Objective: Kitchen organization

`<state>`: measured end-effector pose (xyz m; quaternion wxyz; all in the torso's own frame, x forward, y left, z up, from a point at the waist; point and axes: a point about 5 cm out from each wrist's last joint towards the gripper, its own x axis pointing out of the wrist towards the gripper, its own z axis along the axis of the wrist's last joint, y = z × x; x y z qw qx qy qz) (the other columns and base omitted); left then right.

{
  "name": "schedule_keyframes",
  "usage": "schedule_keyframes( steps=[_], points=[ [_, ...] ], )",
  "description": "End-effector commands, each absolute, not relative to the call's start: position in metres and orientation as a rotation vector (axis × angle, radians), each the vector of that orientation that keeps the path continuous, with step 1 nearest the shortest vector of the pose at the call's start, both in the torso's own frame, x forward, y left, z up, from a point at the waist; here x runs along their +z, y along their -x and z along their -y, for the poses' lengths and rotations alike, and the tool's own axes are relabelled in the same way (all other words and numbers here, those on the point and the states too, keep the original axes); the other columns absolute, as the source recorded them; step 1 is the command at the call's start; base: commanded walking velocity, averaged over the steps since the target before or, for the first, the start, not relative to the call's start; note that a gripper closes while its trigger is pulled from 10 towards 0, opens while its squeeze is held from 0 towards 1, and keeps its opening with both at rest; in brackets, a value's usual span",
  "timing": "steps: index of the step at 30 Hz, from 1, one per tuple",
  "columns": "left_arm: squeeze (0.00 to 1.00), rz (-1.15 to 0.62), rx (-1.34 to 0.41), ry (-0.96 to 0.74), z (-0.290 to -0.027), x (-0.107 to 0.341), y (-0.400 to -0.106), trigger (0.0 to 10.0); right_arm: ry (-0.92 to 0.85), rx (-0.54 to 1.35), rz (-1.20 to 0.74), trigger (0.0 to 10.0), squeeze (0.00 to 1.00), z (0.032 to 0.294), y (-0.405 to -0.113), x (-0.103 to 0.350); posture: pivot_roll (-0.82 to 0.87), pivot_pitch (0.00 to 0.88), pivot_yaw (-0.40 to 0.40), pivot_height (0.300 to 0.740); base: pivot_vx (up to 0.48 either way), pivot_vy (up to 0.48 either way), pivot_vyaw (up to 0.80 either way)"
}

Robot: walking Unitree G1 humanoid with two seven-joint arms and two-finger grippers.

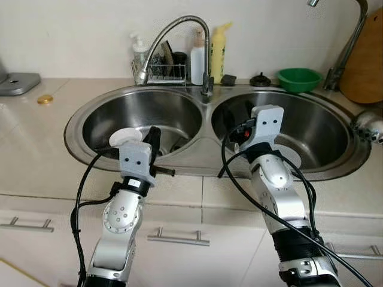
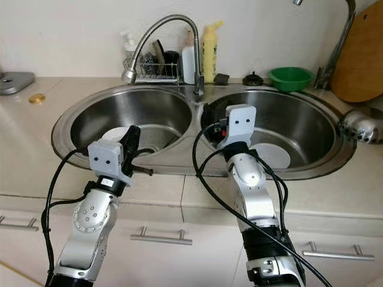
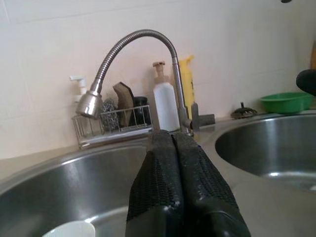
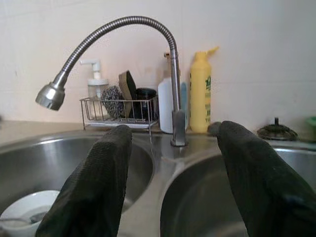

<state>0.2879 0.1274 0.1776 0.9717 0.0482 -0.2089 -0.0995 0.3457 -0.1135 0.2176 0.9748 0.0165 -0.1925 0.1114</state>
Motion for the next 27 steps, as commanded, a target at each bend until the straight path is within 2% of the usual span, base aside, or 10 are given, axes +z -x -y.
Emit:
schedule_keyframes(
  steps=[1, 18, 27],
  points=[
    [0.00, 0.423, -0.210, -0.091, -0.1257, 0.1786, -0.2878, 10.0, -0.037, 0.223, 0.399, 10.0, 0.00, 0.1125, -0.3436, 0.2204, -0.07, 0.000, 0.029, 0.740, -0.247, 0.000, 0.00],
    [0.00, 0.415, -0.217, -0.091, -0.1247, 0.1770, -0.2875, 10.0, -0.037, 0.213, 0.392, 10.0, 0.00, 0.1142, -0.3435, 0.2189, -0.07, 0.000, 0.029, 0.740, -0.249, 0.000, 0.00],
    [0.00, 0.415, -0.217, -0.087, -0.1246, 0.1766, -0.2870, 10.0, -0.031, 0.203, 0.386, 10.0, 0.00, 0.1160, -0.3435, 0.2176, -0.07, 0.000, 0.029, 0.740, 0.000, 0.000, 0.00]
  ],
)
